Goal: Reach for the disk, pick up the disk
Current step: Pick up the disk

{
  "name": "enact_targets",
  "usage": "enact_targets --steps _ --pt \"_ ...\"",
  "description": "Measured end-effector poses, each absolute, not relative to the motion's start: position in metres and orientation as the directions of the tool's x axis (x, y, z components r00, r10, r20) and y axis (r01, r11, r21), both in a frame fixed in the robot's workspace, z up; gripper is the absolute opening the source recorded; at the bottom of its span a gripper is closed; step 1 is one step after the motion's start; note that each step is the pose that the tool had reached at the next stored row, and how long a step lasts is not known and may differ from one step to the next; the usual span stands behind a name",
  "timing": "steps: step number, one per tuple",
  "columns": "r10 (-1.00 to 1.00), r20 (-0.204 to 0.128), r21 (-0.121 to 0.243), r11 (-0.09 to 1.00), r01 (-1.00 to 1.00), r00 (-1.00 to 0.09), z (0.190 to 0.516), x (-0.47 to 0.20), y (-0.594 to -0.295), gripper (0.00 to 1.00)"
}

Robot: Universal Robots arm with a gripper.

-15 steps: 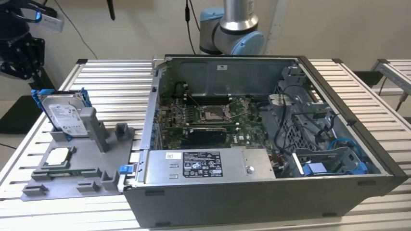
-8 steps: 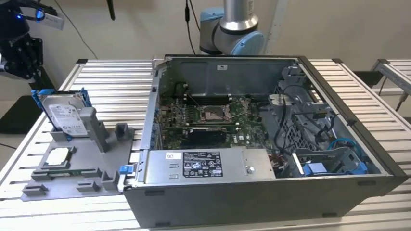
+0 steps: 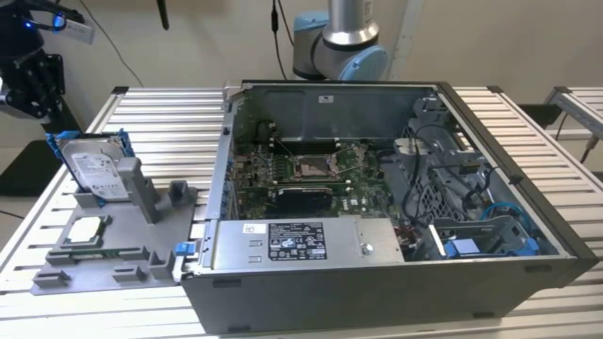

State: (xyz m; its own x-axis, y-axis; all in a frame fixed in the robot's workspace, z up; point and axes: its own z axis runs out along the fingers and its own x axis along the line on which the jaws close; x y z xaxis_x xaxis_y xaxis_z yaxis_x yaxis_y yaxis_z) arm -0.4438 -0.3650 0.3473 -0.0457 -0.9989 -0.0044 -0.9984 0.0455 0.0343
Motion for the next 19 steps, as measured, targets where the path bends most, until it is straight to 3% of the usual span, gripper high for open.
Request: enact_targets --steps 19 --pt "-1.000 -0.006 0.032 0.004 -0.999 -0.005 0.318 -0.436 -0.362 1.00"
